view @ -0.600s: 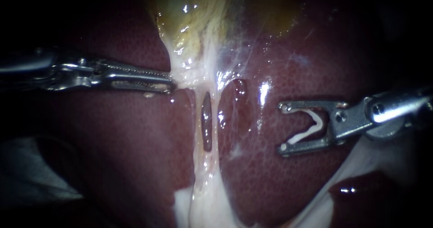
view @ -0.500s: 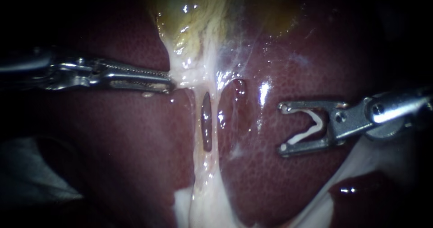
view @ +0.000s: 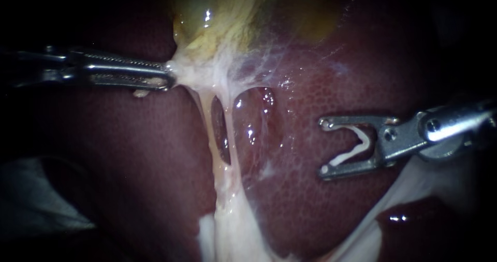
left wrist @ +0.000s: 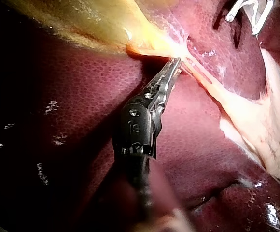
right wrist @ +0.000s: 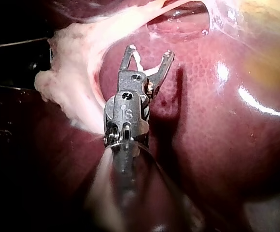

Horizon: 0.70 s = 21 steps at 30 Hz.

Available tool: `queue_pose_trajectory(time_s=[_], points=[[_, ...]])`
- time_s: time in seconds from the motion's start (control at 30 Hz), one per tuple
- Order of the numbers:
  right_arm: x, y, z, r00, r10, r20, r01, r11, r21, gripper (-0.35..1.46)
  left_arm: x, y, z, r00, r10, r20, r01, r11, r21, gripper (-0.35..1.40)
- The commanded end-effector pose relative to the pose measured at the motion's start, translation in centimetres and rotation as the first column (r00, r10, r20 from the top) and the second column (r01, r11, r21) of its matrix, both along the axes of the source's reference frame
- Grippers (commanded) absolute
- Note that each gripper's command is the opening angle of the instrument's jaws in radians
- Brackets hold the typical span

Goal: Clipping first clip left tube

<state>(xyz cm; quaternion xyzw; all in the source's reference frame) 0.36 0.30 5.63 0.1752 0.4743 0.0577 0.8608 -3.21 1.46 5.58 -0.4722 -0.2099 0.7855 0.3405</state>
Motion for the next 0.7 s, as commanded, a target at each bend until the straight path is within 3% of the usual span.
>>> queue_pose_trajectory(time_s=[0.03,0.23,0.43,0.7], points=[[0.04,-0.02,0.0,0.9999,-0.002,-0.011,0.002,1.0,0.005,0.5,-0.01,0.0,0.01,1.0,-0.001,-0.001,0.001,1.0,-0.002,-0.35],[0.41,-0.16,-0.02,0.9982,-0.013,-0.058,0.014,1.0,0.014,0.5,-0.01,0.0,0.01,1.0,-0.001,-0.001,0.001,1.0,-0.002,-0.35],[0.78,-0.25,0.03,0.997,0.013,-0.076,-0.008,0.998,0.065,0.5,-0.01,0.0,0.01,1.0,-0.001,-0.001,0.001,1.0,-0.002,-0.35],[1.18,-0.37,0.26,0.994,0.037,-0.103,-0.025,0.993,0.113,0.5,-0.02,0.0,0.01,1.0,-0.002,-0.002,0.002,1.0,-0.002,-0.35]])
